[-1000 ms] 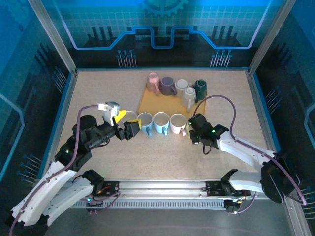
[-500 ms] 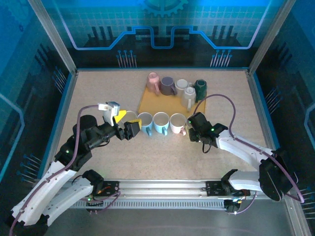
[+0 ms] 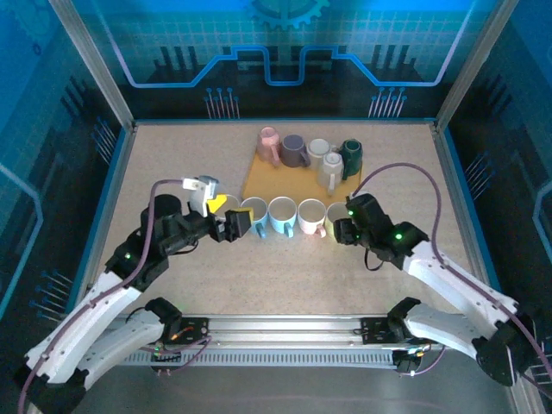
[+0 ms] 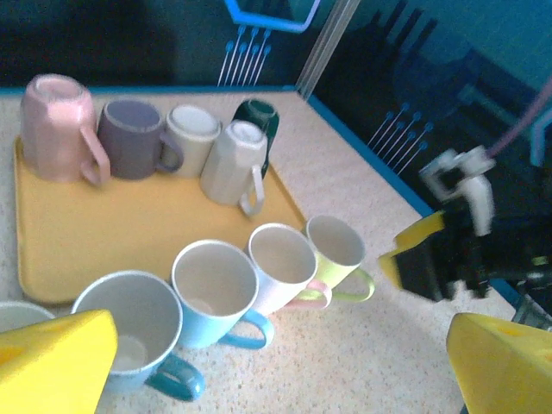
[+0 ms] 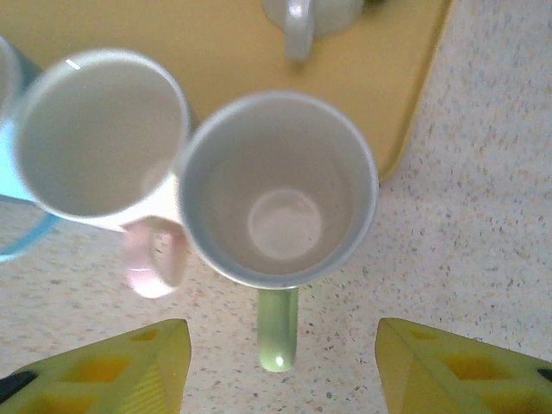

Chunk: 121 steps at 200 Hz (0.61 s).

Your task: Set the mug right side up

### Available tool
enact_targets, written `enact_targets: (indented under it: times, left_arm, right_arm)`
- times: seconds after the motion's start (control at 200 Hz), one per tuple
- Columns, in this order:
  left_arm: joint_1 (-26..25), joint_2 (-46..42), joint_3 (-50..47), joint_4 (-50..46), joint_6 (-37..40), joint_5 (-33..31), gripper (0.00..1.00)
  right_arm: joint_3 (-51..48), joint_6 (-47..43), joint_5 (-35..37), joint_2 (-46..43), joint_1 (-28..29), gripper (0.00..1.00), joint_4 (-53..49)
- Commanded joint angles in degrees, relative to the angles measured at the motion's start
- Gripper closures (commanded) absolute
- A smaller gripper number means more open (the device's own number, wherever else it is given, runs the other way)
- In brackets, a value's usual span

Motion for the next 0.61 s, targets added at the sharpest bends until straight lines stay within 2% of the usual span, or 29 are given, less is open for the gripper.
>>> enact_targets:
  times: [0.0,0.16,0.37,0.485,0.6]
  left_arm:
    - [-0.3,5.4,5.1,-6.4,-4.4,-5.2,0.01]
    - [-0.3,17.2,17.2,-20.3,-15.5,-15.7,0.01]
    - [-0.3,31.6,29.0,-24.0,-21.1,-21.5,0.01]
    - [0.7,42.5,41.2,-29.1,-25.1,-23.4,0.01]
    - [1.4,53.6,51.0,-29.5,-24.3,-23.8,0.01]
  right_arm:
    - [4.0,-1.1,-2.9,-3.3,-0.1,0.41,-4.0]
    - [8.4,-1.7,-4.8,-4.2,-0.1,0.41,-5.6]
    - [9.2,-1.6,-6.4,-4.0,0.1,0.40,-3.0]
    - [9.7,-1.2,-5.3,-3.8,0.2,0.38,-2.1]
    - [10.0,-1.5,-3.5,-4.4,0.2,0.33,-1.1]
